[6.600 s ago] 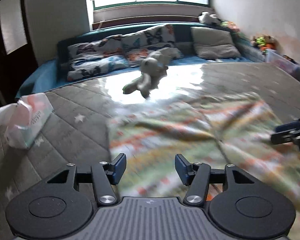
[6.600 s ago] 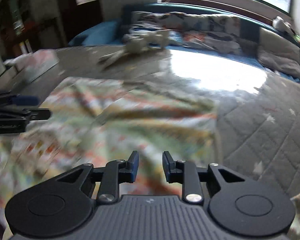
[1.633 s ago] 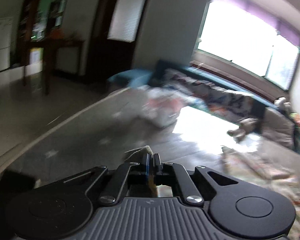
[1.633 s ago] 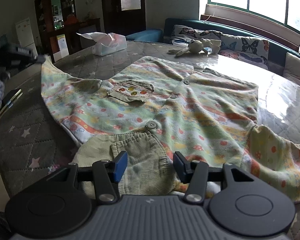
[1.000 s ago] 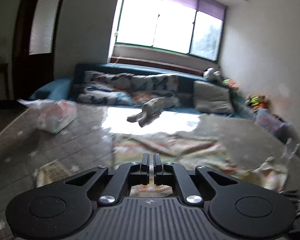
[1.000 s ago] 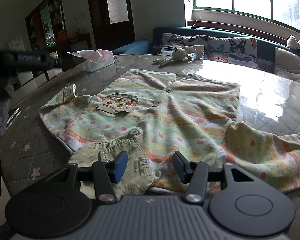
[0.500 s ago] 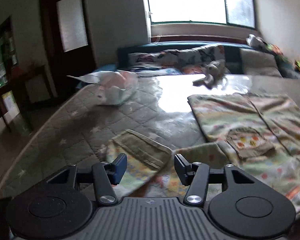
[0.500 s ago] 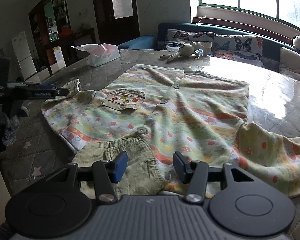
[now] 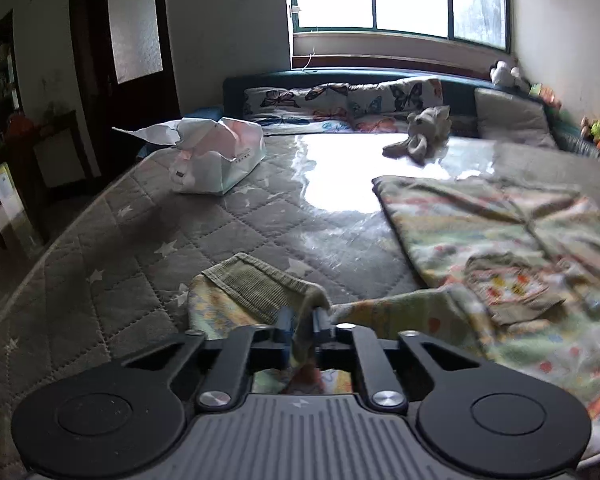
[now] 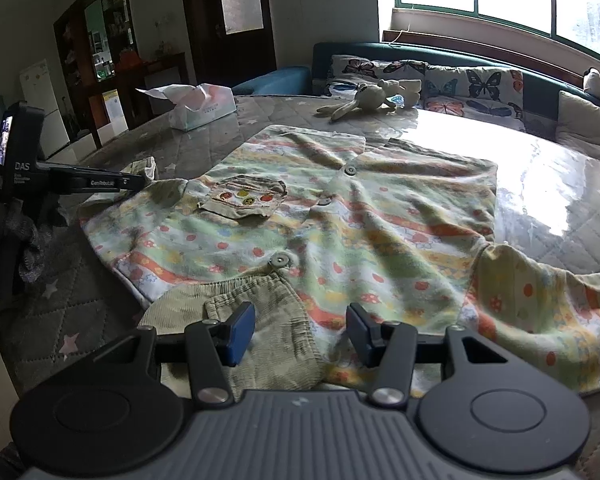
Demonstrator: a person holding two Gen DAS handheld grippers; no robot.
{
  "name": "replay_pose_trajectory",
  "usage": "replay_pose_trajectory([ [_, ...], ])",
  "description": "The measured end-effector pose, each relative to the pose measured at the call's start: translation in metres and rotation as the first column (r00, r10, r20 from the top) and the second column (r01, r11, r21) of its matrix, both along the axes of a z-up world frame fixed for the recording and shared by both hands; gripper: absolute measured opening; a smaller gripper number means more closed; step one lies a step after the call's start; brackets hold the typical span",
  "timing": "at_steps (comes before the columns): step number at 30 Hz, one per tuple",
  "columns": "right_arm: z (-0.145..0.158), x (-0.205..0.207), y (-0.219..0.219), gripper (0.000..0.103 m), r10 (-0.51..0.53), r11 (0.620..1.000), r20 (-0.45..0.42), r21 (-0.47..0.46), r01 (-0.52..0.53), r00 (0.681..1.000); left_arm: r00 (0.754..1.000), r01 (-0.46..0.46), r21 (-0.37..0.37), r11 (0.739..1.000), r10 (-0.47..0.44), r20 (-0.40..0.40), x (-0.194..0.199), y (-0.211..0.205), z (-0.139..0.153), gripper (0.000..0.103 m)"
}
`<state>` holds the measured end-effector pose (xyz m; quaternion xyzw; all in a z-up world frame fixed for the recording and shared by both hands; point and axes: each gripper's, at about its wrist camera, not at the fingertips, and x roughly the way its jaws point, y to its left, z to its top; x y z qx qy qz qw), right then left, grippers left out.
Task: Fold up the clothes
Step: 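Fold the held sleeve across the shirt body with the left gripper and release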
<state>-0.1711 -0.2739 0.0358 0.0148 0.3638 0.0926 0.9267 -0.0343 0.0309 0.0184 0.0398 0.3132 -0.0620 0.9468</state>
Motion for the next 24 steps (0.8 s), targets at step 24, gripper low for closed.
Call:
replay_pose_trajectory([
  [24, 0.014, 0.006, -0.071, 0.038, -0.214, 0.952, -0.014, 0.223, 0.211, 0.977, 0.829, 0.542, -0.331, 0.773, -0.555, 0.061, -0.072, -0.140, 0.058, 0.007],
])
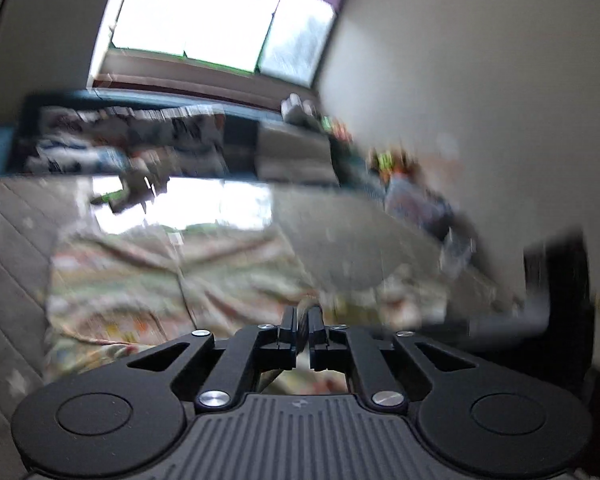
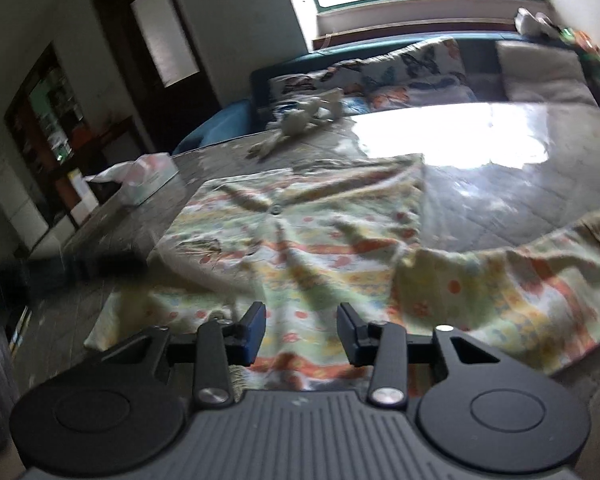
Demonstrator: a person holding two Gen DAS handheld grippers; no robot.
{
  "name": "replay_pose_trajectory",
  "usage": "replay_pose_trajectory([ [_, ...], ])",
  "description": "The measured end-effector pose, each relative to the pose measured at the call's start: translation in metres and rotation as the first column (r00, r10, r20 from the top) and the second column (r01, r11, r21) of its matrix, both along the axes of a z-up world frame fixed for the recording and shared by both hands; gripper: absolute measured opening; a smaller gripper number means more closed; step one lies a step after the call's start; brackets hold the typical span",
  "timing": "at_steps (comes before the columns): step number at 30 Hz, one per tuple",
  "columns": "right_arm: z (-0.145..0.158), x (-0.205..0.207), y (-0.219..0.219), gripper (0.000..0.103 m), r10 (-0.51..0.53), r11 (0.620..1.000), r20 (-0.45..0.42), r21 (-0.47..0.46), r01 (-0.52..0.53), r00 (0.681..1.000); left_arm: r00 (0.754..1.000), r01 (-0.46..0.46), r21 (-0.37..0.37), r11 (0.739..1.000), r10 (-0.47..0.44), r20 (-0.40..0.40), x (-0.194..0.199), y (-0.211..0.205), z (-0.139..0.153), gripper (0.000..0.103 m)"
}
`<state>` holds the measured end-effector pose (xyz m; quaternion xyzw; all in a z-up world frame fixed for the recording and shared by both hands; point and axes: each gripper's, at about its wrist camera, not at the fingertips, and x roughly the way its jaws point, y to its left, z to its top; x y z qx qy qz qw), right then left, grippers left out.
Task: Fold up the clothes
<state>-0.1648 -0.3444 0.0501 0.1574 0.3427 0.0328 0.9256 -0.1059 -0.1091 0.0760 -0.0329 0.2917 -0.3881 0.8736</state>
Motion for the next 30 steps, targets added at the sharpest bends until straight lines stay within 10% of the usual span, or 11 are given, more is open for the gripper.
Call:
replay_pose_trajectory([
  [3, -0.004, 0.002, -0.006, 0.038, -0.010, 0.999, -0.016, 0.043, 0.011, 1.000, 0.999, 0.040, 0.067, 0.997, -0.039, -0.022, -0.008, -0.007, -0.015, 0.019],
  [5, -0.005, 0.004, -0.004, 0.038, 0.003, 0.999, -0.022, 0.054, -0.002, 1.000, 0.999, 0.045, 0.109, 0.993, -0.043, -0.020, -0.015, -0.005, -0.021, 0.050],
  [11, -0.016, 0.020, 0.021, 0.038, 0.090, 0.995, -0.062, 0.043, -0.088, 0.994, 0.997, -0.078, 0.151, 0.985, 0.073, 0.039, -0.016, 0.039, -0.019, 0.070],
  [17, -0.026, 0.031, 0.036, 0.038, 0.106, 0.994, -0.093, 0.049, -0.101, 0.990, 0.967, -0.255, 0.185, 0.949, 0.246, 0.072, -0.001, 0.093, -0.019, 0.080],
  [20, -0.025, 0.034, 0.039, 0.019, 0.104, 0.994, -0.098, 0.043, -0.101, 0.990, 0.949, -0.314, 0.195, 0.929, 0.308, 0.058, 0.004, 0.113, -0.025, 0.081],
  [30, -0.002, 0.035, 0.049, 0.002, 0.073, 0.991, -0.053, -0.108, -0.079, 0.996, 0.945, -0.319, 0.223, 0.921, 0.328, -0.001, 0.006, 0.125, -0.046, 0.082],
])
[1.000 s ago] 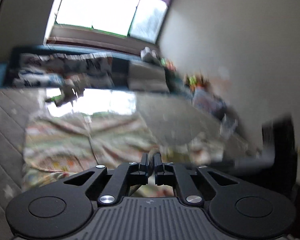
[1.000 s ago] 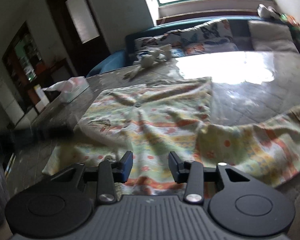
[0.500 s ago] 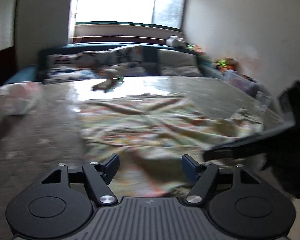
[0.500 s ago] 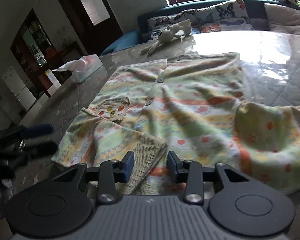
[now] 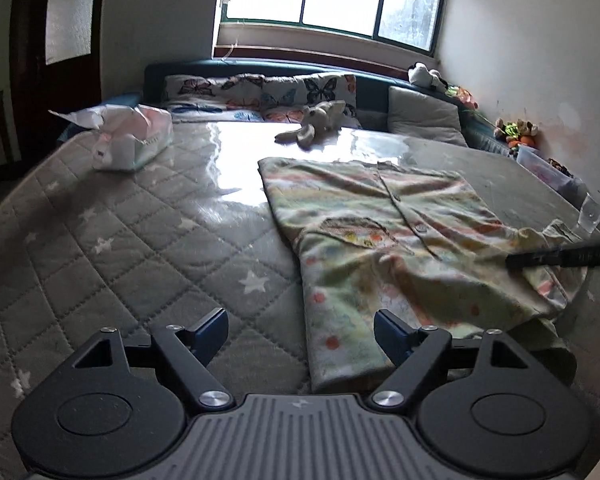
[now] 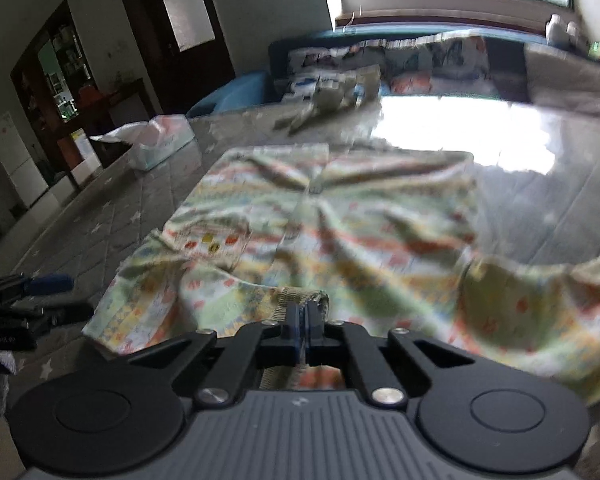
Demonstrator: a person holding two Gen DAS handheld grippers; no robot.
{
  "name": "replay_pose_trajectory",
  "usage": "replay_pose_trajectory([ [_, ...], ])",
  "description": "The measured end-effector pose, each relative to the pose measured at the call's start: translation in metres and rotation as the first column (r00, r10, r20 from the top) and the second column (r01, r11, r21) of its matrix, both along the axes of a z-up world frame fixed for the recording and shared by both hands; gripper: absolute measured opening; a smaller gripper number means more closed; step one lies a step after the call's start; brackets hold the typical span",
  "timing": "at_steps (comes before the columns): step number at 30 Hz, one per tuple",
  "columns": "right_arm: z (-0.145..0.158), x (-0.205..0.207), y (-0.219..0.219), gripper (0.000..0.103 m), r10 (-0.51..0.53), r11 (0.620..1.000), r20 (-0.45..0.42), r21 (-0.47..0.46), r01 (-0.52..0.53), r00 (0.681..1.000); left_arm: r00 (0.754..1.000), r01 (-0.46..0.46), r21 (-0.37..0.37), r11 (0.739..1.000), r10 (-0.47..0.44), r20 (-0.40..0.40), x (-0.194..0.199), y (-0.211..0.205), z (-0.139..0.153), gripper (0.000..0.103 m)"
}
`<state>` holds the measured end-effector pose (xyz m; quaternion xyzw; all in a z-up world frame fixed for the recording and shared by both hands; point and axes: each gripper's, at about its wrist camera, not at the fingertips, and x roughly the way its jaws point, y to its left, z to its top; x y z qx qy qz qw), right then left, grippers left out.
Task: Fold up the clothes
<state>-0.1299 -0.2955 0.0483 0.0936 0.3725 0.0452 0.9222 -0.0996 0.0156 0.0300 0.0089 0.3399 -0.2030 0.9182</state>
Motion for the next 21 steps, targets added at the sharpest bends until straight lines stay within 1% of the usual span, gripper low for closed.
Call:
replay_pose_trajectory([
  [3, 0.013, 0.001, 0.000, 0.002, -0.011, 0.998, 0.044, -0.056, 0.013, 0.999, 1.000, 0.017, 0.011, 1.000, -0.017, -0.004, 0.000, -0.005, -0.004, 0.083],
  [4, 0.015, 0.001, -0.001, 0.002, -0.019, 0.998, 0.051, -0.064, 0.022, 0.999, 1.000, 0.021, 0.014, 1.000, -0.021, -0.005, 0.000, -0.007, -0.004, 0.084],
  [5, 0.017, 0.002, -0.001, 0.002, -0.023, 0.995, 0.062, -0.095, 0.029, 0.998, 1.000, 0.023, 0.015, 1.000, -0.023, -0.007, 0.000, -0.007, -0.005, 0.085],
  [7, 0.020, 0.004, -0.002, 0.002, -0.044, 0.990, 0.082, -0.128, 0.054, 0.996, 1.000, 0.026, 0.019, 0.999, -0.026, -0.010, 0.001, -0.008, -0.007, 0.088],
  [9, 0.025, 0.006, -0.007, 0.002, -0.062, 0.985, 0.105, -0.154, 0.078, 0.993, 0.999, 0.031, 0.026, 0.999, -0.031, -0.014, 0.000, -0.008, -0.008, 0.088],
  [13, 0.021, 0.014, -0.019, 0.002, -0.091, 0.987, 0.071, -0.126, 0.100, 0.993, 0.999, 0.037, 0.048, 0.998, -0.036, -0.015, -0.001, -0.010, -0.010, 0.088],
  [15, 0.016, 0.016, -0.021, 0.006, -0.099, 0.986, 0.058, -0.127, 0.106, 0.993, 0.999, 0.034, 0.058, 0.998, -0.034, -0.013, -0.001, -0.010, -0.010, 0.088],
  [17, 0.011, 0.014, -0.023, 0.006, -0.101, 0.988, 0.044, -0.114, 0.106, 0.994, 1.000, 0.029, 0.069, 0.997, -0.028, -0.008, -0.001, -0.010, -0.008, 0.086],
  [19, 0.007, 0.010, -0.021, 0.007, -0.082, 0.990, 0.033, -0.109, 0.085, 0.996, 1.000, 0.016, 0.078, 0.997, -0.016, -0.002, 0.002, -0.010, -0.005, 0.086],
  [21, 0.002, 0.006, -0.018, 0.008, -0.058, 0.992, 0.021, -0.109, 0.059, 0.998, 1.000, 0.001, 0.073, 0.997, -0.001, 0.004, 0.005, -0.010, -0.001, 0.081],
])
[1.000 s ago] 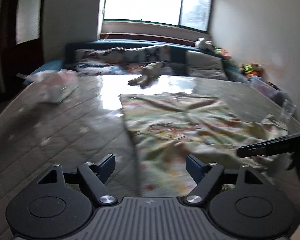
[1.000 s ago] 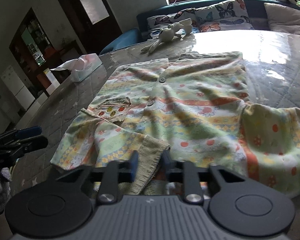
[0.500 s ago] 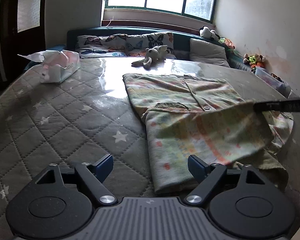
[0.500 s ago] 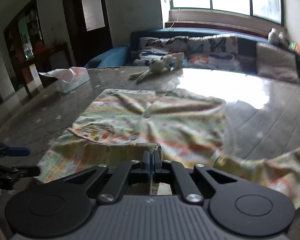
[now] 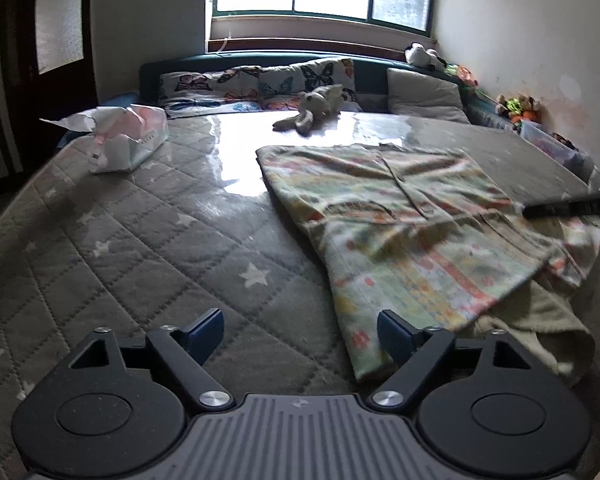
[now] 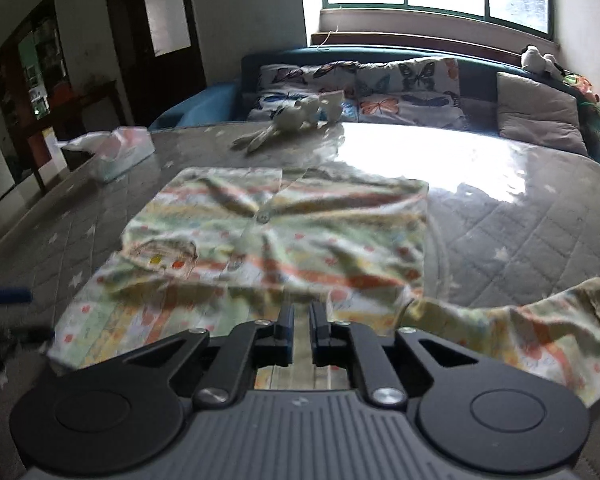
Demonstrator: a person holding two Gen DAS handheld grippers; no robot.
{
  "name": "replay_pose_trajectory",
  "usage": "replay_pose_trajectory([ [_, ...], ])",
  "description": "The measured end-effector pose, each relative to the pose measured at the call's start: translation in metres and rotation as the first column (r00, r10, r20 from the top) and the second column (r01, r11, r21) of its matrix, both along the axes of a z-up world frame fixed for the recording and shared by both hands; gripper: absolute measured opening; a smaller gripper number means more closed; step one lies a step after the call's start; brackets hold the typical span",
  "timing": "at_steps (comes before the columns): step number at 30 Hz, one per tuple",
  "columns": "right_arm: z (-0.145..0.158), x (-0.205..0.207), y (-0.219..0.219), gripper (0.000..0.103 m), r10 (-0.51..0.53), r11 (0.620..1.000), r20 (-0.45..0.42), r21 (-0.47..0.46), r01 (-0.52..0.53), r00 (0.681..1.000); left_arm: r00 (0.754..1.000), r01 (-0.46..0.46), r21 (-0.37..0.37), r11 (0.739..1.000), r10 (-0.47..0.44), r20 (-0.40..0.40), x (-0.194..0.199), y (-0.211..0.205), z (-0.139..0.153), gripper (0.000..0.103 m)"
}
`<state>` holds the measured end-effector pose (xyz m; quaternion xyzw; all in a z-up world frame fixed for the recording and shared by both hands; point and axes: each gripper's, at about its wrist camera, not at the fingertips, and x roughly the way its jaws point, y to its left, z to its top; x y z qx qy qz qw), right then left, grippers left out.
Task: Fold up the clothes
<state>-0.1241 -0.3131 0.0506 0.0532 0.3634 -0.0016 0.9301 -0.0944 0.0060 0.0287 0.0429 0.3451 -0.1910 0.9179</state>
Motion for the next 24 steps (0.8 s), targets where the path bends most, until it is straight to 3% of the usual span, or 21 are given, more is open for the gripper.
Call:
replay_pose_trajectory([
  [4, -0.014, -0.004, 0.010, 0.009, 0.061, 0.998, -0.031, 0.003, -0.061, 0.998, 1.000, -0.004, -0.021, 1.000, 0.004, 0.012, 0.008, -0.008, 0.008, 0.065],
  [10, -0.021, -0.009, 0.012, 0.009, 0.072, 0.997, -0.059, -0.013, -0.073, 0.996, 1.000, 0.026, -0.041, 0.999, -0.027, -0.002, 0.030, -0.031, 0.012, 0.044],
  [19, -0.020, -0.022, 0.005, 0.010, 0.082, 0.997, -0.023, 0.014, -0.082, 0.996, 0.998, 0.064, -0.032, 0.997, -0.065, -0.026, 0.058, -0.058, 0.004, 0.044],
  [24, -0.006, -0.046, -0.020, 0.017, -0.001, 0.999, 0.033, 0.035, 0.000, 0.999, 0.996, 0.070, -0.011, 0.997, -0.070, -0.045, 0.061, -0.062, -0.006, 0.044],
])
